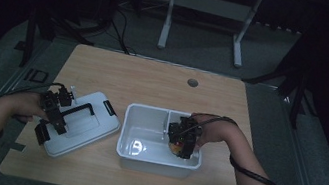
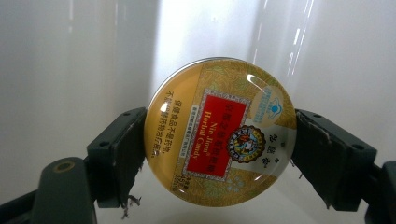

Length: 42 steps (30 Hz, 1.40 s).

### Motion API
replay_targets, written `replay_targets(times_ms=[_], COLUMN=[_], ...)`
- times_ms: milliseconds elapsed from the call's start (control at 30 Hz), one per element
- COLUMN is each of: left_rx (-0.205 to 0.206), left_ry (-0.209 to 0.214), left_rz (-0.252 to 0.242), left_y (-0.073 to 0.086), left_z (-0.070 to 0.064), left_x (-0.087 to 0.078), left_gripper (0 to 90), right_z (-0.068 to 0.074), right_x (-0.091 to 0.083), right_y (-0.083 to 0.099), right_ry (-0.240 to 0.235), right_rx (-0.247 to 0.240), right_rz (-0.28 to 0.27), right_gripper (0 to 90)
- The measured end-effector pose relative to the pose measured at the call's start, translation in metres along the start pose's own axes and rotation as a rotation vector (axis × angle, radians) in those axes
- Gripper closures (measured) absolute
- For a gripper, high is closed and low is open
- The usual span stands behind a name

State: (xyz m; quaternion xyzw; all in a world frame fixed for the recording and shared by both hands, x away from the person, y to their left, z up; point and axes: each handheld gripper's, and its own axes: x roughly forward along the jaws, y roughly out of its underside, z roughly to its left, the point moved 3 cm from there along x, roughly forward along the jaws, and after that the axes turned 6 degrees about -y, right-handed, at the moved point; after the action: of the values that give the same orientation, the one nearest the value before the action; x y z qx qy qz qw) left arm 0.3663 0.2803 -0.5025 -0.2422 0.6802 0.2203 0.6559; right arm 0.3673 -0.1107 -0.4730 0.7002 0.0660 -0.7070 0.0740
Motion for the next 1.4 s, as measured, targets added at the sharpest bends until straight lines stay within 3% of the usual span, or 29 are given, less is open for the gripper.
replay_targets(times_ms=[167, 300, 467, 700, 867, 1100, 1267, 1400], left_rx=[0.002, 0.002, 0.007, 0.005, 0.003, 0.007, 0.006, 0.005], left_ry=[0.001, 0.002, 0.005, 0.006, 0.005, 0.001, 0.001, -0.003], left_rz=[-0.001, 0.001, 0.006, 0.009, 0.007, 0.016, 0.017, 0.017], left_y=[0.000, 0.000, -0.001, -0.001, -0.001, 0.000, 0.000, -0.001], left_z=[0.000, 0.000, 0.000, 0.000, 0.000, 0.000, 0.001, 0.001], left_x=[0.001, 0.001, 0.004, 0.005, 0.004, 0.004, 0.005, 0.005], left_gripper=[20.1, 20.1, 20.1, 20.1, 20.1, 20.1, 20.1, 20.1], right_z=[-0.001, -0.003, -0.005, -0.005, -0.008, -0.006, 0.000, 0.003], right_x=[0.010, 0.017, 0.027, 0.038, 0.039, 0.028, 0.007, -0.011], right_y=[-0.003, -0.004, -0.004, -0.002, -0.002, -0.004, -0.002, 0.001], right_ry=[-0.013, -0.025, -0.033, -0.072, -0.097, -0.081, -0.051, -0.026], right_rx=[-0.013, 0.007, 0.010, 0.038, 0.085, 0.079, 0.048, 0.071], right_rz=[0.020, 0.033, 0.080, 0.131, 0.122, 0.077, 0.029, -0.023], right_gripper=[20.7, 20.7, 20.6, 20.5, 18.6, 14.5, 11.7, 12.8])
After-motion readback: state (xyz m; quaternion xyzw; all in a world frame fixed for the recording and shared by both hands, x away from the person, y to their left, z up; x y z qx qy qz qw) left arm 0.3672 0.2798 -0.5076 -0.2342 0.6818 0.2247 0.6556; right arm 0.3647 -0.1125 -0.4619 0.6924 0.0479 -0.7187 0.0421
